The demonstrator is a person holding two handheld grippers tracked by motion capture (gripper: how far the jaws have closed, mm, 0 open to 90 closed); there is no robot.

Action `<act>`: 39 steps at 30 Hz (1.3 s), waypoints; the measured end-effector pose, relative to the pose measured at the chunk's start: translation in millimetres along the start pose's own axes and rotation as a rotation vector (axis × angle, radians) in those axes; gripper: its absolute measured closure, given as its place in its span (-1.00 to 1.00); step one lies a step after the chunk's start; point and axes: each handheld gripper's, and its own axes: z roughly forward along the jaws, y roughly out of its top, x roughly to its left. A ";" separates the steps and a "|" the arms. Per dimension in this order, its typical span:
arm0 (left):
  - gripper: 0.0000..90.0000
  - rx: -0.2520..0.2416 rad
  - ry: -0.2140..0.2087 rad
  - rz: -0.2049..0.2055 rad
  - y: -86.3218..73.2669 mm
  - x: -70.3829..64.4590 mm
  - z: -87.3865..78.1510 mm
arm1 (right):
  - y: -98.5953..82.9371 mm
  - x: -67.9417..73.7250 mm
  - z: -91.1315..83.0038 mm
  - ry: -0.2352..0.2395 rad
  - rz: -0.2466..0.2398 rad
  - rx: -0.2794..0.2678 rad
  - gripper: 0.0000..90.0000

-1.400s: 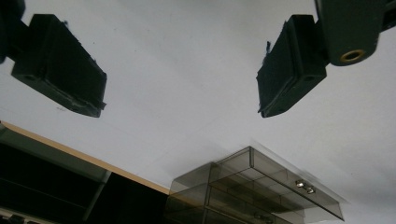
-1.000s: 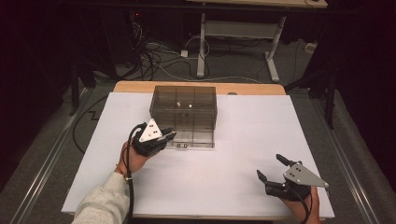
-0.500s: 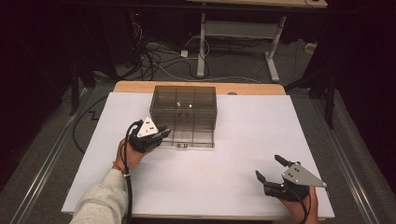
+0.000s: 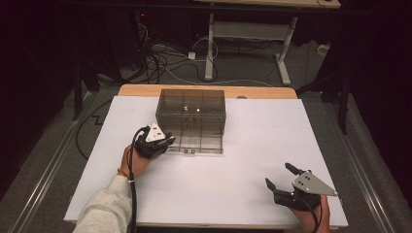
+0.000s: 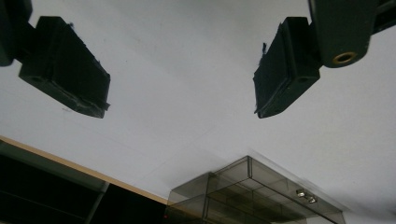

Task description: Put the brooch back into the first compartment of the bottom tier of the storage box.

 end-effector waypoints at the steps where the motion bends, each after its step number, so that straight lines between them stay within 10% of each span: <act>1: 0.62 0.002 0.005 0.003 -0.8 0.8 0.5 | -0.1 -0.2 0.1 0.002 0.003 -0.001 -0.59; 39: 0.59 0.001 0.028 0.007 -5.1 -0.5 4.0 | 0.5 0.1 1.4 0.024 -0.025 0.003 -0.56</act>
